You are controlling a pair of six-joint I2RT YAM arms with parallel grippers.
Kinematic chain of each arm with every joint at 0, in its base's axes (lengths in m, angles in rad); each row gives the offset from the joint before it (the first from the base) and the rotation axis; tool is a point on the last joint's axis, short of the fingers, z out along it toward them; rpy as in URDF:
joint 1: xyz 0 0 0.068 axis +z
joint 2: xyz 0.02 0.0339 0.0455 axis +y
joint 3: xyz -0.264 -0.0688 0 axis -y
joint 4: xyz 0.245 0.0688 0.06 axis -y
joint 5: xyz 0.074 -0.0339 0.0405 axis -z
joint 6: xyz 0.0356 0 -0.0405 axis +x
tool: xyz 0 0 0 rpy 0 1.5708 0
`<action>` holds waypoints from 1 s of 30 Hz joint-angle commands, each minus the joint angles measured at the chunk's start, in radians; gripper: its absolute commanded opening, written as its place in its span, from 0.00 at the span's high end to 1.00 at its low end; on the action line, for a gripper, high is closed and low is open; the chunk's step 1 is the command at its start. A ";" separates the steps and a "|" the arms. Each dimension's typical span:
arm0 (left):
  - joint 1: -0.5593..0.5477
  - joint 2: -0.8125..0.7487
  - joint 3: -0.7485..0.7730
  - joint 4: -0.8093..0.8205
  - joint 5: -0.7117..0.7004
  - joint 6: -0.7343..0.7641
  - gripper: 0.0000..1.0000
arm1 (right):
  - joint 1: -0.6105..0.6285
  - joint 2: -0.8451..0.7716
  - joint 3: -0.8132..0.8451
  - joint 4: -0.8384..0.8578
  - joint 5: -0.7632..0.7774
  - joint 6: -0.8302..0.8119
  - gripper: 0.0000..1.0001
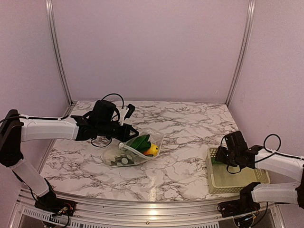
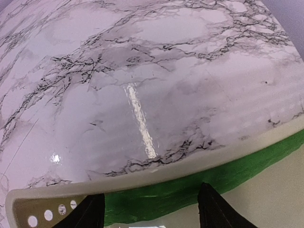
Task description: Open the zip-top bag and remove the fake food
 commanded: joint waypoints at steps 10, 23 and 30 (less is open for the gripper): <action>0.007 -0.024 0.014 -0.012 0.004 0.014 1.00 | -0.132 0.281 0.150 0.293 -0.280 -0.354 0.32; 0.018 -0.032 0.010 -0.019 -0.006 0.016 1.00 | -0.145 0.608 0.469 0.317 -0.369 -0.546 0.29; 0.023 -0.045 0.007 -0.023 -0.003 0.012 1.00 | -0.185 0.735 0.567 0.333 -0.436 -0.628 0.29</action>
